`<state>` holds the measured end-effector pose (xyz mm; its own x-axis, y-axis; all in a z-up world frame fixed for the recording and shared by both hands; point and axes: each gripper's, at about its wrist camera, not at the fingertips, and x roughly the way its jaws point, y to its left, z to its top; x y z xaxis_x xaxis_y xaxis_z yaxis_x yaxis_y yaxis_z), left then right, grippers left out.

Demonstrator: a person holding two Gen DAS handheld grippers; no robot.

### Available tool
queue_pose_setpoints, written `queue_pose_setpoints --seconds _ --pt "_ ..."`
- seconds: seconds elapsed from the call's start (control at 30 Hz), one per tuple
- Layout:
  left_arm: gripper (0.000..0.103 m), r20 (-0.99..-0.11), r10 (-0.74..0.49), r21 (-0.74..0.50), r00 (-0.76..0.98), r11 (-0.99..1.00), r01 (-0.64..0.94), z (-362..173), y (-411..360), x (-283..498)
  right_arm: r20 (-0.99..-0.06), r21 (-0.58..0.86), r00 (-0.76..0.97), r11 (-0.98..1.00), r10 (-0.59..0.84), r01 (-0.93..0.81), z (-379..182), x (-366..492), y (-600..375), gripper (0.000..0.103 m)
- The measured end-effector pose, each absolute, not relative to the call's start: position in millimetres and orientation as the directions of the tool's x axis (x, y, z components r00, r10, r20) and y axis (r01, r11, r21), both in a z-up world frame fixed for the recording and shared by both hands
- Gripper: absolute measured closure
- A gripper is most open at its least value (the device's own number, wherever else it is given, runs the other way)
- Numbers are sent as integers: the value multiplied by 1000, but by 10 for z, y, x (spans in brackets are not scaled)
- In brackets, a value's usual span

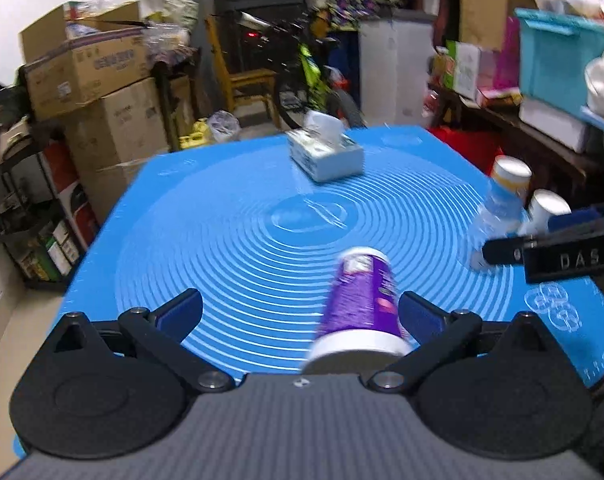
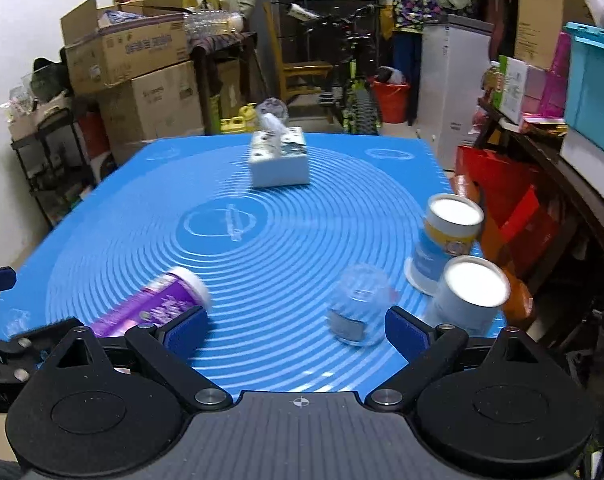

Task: Flip cup upside down
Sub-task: 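Grasp the purple cup with the right gripper while the left gripper releases it, then rotate the purple cup upright with the right gripper and lower it onto the mat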

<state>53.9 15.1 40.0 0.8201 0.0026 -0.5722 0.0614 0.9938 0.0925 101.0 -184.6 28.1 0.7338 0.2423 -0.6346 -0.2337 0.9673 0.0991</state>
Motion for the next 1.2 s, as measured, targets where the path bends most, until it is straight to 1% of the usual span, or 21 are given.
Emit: queue_pose_setpoints --seconds 0.13,0.33,0.43,0.57,0.7,0.73,0.8,0.83,0.9,1.1,1.2 --pt "0 -553 51 95 831 995 2 456 404 496 -660 152 688 951 301 -270 319 1092 -1618 7" --pt "0 -562 89 62 822 996 -65 361 749 566 -721 217 594 930 357 -296 265 1323 -1219 7" --pt "0 -557 111 69 823 994 -88 263 842 597 -758 245 539 926 367 -286 181 1479 -1075 7" --pt "0 -570 125 61 812 992 -110 112 958 625 -806 286 467 930 363 -230 24 1734 -953 7" --pt "0 -574 132 59 808 991 -120 -10 1016 620 -844 289 408 936 348 -202 -141 1918 -892 7" --pt "0 -574 130 59 808 991 -117 -32 1033 617 -855 290 388 937 346 -196 -194 1951 -882 9" --pt "0 -577 126 59 807 992 -113 -66 1038 622 -857 325 356 927 372 -187 -248 1975 -892 11" --pt "0 -580 124 58 805 992 -111 -79 1041 623 -854 346 345 921 389 -180 -260 1974 -905 14" --pt "0 -585 115 52 803 993 -105 -101 1043 625 -844 382 332 906 422 -182 -242 1963 -912 25" --pt "0 -592 98 35 800 995 -95 -121 1029 629 -813 414 358 888 459 -200 -213 1861 -984 27" --pt "0 -594 90 29 799 995 -91 -116 1022 630 -785 366 443 901 434 -235 -124 1778 -1001 29"
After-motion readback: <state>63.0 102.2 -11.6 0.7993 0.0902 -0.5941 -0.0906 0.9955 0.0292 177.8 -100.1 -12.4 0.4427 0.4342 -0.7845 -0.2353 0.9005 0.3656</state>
